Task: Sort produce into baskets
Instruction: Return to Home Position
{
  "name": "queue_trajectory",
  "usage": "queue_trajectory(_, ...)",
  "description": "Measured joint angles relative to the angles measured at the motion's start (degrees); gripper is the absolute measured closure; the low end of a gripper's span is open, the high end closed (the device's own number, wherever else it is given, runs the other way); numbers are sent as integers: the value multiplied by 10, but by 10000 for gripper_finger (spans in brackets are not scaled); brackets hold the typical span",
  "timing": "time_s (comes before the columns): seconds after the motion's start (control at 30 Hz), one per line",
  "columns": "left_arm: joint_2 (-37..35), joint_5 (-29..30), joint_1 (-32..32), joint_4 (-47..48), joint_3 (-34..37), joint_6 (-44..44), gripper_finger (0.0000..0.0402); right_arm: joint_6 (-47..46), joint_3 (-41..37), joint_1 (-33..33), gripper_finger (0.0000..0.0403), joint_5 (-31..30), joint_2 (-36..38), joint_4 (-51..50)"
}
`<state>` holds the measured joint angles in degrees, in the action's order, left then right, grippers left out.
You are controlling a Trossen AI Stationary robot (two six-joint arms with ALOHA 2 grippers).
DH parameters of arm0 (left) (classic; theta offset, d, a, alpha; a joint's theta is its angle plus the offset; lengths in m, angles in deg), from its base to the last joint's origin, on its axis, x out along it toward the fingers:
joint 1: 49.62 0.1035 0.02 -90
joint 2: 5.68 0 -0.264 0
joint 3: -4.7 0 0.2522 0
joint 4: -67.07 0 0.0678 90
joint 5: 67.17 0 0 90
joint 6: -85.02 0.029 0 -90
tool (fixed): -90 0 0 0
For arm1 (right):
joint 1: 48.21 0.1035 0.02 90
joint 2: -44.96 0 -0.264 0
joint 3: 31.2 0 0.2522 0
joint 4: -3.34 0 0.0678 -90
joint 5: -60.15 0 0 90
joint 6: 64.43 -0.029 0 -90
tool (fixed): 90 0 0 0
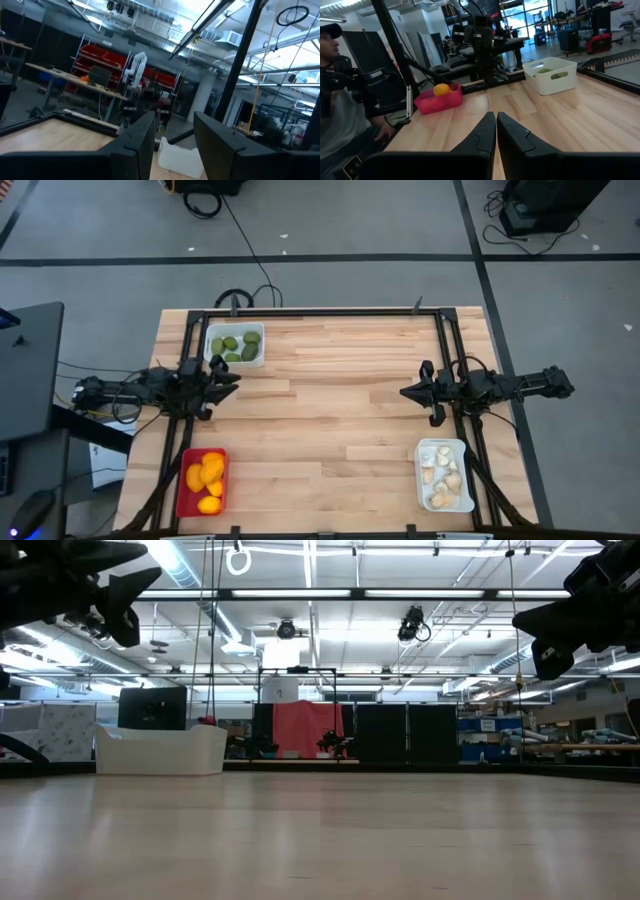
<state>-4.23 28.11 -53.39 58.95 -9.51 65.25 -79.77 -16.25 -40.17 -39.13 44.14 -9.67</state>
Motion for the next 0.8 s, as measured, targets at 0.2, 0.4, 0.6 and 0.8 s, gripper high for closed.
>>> queue_trajectory(0.2,0,0,0,-11,0,0,261,0,0,0,375,0,0,0)
queue_trajectory(0.4,0,0,0,-10,0,0,261,0,0,0,377,0,0,0)
queue_trajectory(0.6,1,11,0,46,0,2,261,0,0,0,377,0,0,0)
queue_trajectory(0.8,4,41,0,203,0,65,261,0,0,0,377,0,0,0)
